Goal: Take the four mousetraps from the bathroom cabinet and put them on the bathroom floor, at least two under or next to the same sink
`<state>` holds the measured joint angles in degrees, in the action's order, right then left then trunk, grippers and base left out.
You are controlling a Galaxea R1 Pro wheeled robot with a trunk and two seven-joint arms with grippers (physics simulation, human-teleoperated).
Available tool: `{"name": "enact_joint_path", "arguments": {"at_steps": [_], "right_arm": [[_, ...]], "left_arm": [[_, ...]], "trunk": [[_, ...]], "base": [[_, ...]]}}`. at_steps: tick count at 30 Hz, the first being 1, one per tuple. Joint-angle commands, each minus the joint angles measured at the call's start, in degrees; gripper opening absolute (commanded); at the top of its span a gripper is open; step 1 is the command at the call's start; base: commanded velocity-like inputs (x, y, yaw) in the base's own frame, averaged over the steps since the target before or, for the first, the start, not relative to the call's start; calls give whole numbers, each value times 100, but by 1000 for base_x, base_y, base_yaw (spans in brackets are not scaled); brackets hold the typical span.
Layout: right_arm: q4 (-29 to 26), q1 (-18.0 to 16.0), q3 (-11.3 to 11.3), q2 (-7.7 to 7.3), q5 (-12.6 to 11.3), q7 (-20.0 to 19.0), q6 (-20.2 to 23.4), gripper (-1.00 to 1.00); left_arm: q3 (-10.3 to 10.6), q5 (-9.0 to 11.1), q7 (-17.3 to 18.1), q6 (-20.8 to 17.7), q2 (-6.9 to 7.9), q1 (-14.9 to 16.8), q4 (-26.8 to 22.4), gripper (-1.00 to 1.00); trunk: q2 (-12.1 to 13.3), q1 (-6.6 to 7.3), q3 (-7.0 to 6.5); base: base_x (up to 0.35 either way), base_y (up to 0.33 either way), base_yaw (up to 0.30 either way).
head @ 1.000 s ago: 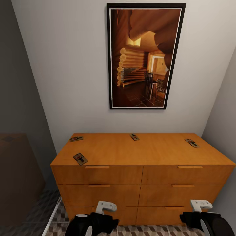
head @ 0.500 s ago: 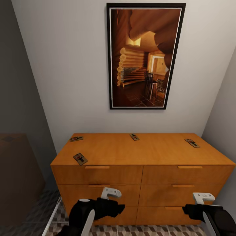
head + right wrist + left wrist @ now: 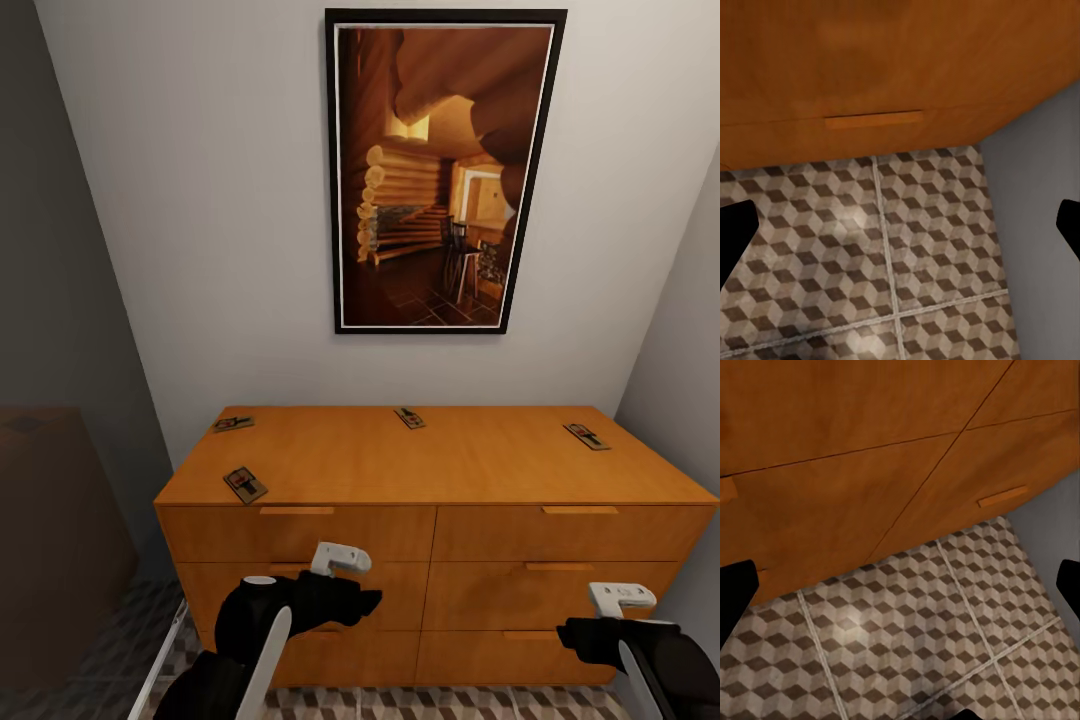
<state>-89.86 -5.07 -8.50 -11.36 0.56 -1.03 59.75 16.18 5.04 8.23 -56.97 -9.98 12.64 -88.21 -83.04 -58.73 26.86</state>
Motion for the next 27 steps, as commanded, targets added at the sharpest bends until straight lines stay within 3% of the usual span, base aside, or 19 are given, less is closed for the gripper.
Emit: {"name": "enact_joint_path", "arguments": {"at_steps": [1, 18, 27], "right_arm": [[-5, -20, -2, -2, 6, -11, 25, 100], [-9, -804, 4, -10, 6, -27, 25, 100], [-11, -999, -2, -8, 0, -28, 25, 100]], "left_arm": [[-2, 49, -21, -28, -2, 28, -4, 100], [-9, 70, 16, -101, -2, 715, -3, 100], [-14, 93, 20, -130, -2, 831, -3, 100]], "trunk": [[-4, 0, 6], [-4, 0, 6], [-4, 0, 6]], "base": [[0, 0, 0], [0, 0, 0], [0, 0, 0]]}}
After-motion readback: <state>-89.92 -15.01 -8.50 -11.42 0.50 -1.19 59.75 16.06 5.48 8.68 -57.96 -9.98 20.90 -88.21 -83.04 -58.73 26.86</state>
